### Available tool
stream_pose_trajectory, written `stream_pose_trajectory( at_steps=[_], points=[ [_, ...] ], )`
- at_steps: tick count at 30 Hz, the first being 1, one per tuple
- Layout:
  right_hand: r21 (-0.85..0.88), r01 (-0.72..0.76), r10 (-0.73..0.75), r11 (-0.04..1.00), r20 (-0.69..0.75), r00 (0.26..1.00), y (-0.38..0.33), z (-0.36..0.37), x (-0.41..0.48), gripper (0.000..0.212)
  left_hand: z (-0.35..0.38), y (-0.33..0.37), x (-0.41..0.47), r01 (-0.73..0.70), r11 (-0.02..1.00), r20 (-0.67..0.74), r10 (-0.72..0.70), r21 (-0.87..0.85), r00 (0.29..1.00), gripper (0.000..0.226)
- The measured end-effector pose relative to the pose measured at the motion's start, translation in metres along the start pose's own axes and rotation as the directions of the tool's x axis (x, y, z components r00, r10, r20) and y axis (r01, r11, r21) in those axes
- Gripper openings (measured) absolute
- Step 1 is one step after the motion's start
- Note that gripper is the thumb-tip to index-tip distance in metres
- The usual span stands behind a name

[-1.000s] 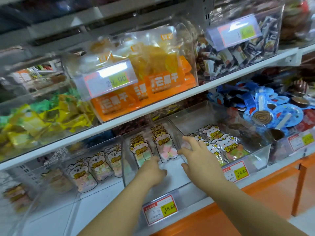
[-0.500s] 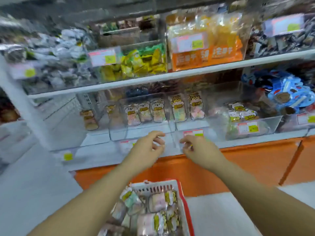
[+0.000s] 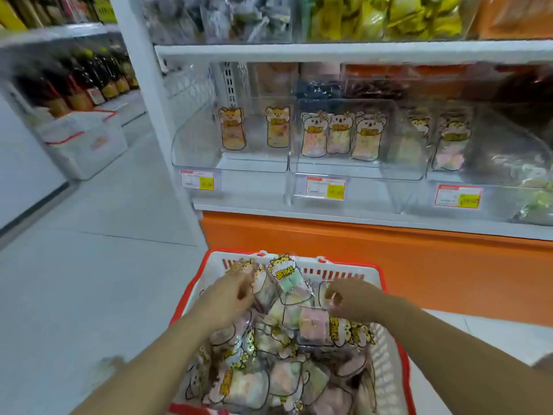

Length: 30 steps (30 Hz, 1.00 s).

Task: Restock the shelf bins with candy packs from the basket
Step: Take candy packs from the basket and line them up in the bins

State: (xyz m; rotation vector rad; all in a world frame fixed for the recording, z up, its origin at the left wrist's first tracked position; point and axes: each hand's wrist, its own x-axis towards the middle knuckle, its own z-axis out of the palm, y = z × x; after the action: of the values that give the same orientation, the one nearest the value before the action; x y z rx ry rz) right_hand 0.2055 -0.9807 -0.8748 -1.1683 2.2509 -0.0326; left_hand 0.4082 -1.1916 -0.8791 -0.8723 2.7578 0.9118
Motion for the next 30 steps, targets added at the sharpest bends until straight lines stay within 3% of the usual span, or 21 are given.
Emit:
stream_pose_trajectory(
  at_steps=[3, 5, 10, 14, 18, 23, 27, 30],
  points=[
    [-0.032, 0.017, -0.016, 0.999, 0.046, 0.999, -0.003, 0.013, 0.026, 0.055, 0.024, -0.021, 0.021, -0.02, 0.968, 0.178, -0.025, 0.251, 0.984, 0.049],
    [-0.017, 0.024, -0.024, 1.0, 0.035, 0.999, -0.005, 0.018, 0.045, 0.068, 0.033, -0.026, 0.034, -0.047, 0.941, 0.217, -0.029, 0.336, 0.976, 0.056],
    [0.419, -0.033, 0.096, 0.907, -0.13, 0.987, -0.016, 0.024, 0.097, 0.076, 0.036, -0.032, 0.072, -0.058, 0.933, 0.327, -0.066, 0.355, 0.943, 0.087],
    [0.408, -0.025, 0.117, 0.913, -0.203, 0.972, -0.021, 0.038, 0.115, 0.063, 0.035, -0.047, 0.091, -0.07, 0.959, 0.465, -0.069, 0.274, 0.882, 0.113],
    [0.333, -0.047, 0.094, 0.942, -0.127, 0.987, -0.017, 0.036, 0.114, 0.07, 0.025, -0.04, 0.087, -0.127, 0.934, 0.482, -0.053, 0.334, 0.874, 0.094],
    [0.184, -0.059, 0.074, 0.981, -0.073, 0.995, -0.008, 0.022, 0.104, 0.049, 0.013, -0.027, 0.066, -0.239, 0.855, 0.479, -0.011, 0.46, 0.878, 0.038],
    [0.092, -0.088, 0.106, 0.992, -0.214, 0.971, -0.022, 0.017, 0.087, 0.038, 0.019, -0.034, 0.053, -0.308, 0.804, 0.451, 0.056, 0.509, 0.891, 0.039],
    [0.111, 0.016, 0.001, 0.994, -0.149, 0.989, -0.047, 0.027, 0.071, 0.035, 0.015, -0.049, 0.055, -0.299, 0.897, 0.327, 0.19, 0.326, 0.926, 0.04]
  ],
)
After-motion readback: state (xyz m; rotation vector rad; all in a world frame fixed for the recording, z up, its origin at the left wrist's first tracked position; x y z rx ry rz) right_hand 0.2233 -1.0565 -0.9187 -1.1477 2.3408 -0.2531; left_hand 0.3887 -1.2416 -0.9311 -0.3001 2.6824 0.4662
